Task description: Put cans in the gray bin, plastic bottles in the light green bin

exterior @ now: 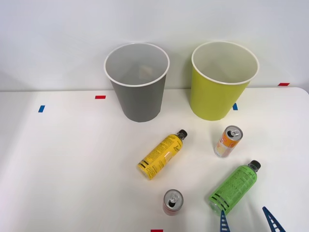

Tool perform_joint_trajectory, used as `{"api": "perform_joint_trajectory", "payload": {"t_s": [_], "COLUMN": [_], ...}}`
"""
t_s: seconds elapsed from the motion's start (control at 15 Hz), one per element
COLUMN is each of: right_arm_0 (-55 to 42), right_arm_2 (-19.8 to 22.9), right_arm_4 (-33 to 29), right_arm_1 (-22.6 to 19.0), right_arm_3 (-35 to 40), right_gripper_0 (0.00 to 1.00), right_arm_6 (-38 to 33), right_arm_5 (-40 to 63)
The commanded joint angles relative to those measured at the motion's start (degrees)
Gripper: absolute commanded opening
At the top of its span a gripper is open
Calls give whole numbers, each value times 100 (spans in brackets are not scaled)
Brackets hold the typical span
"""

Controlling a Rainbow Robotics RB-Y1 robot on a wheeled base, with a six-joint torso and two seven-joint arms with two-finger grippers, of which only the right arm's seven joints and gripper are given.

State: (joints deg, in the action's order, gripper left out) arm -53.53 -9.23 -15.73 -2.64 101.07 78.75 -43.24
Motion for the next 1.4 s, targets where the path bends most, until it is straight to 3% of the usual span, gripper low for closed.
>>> {"api": "perform_joint_trajectory", "payload": {"t_s": [0.07, 1.4], "right_arm_0": [0, 0], "right_arm_2": [0, 0], "right_arm_4": [0, 0], "right_arm_1": [0, 0], "right_arm_3": [0, 0], "right_gripper_0": [100, 100], "right_arm_6": [0, 0], "right_arm_5": [0, 0]}}
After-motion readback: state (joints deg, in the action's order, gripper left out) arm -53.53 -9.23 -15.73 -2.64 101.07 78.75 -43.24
